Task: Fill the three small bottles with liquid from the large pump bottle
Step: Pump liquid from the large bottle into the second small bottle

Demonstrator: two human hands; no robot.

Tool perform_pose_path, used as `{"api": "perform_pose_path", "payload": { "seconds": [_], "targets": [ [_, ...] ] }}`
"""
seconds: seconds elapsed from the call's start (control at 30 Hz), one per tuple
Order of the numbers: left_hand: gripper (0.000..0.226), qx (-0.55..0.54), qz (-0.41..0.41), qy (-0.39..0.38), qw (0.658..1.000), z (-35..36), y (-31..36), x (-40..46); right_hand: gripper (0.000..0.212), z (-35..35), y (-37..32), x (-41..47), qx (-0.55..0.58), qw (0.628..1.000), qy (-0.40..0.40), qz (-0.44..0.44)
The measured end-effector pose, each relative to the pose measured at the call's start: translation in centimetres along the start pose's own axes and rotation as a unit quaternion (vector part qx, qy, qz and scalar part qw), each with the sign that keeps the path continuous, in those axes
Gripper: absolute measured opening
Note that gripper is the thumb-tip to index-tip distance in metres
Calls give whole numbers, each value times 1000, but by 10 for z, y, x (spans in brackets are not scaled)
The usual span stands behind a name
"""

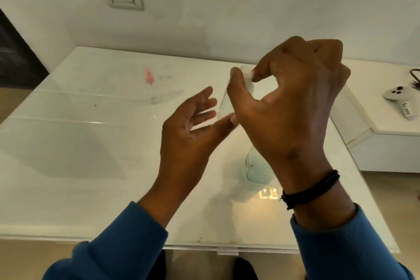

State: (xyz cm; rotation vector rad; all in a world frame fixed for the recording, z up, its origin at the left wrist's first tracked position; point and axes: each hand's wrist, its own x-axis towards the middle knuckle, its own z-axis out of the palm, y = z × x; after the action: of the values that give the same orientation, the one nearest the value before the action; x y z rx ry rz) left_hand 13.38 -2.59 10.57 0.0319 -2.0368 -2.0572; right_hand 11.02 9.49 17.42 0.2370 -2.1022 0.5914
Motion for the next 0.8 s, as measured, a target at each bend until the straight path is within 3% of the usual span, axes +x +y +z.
{"api": "perform_pose_path", "payload": {
  "seconds": [0.13,0.43,0.57,0.73,0.8],
  "targets": [
    [70,106,119,37,987,-12,-2,3,34,8,-12,-7,7,999,4,-33],
    [45,172,171,103,965,-19,-1,8,34,24,-21,-20,57,998,-10,-40],
    [35,174,158,110,966,-27,-6,12,41,36,-17,-40,130,991,5,-10],
    [34,192,131,128,964,-39,-11,15,9,58,-6,-83,175,981,-77,42],
    [30,185,111,142,966,-43,-11,18,8,65,-2,-93,177,976,-106,65]
  ]
}}
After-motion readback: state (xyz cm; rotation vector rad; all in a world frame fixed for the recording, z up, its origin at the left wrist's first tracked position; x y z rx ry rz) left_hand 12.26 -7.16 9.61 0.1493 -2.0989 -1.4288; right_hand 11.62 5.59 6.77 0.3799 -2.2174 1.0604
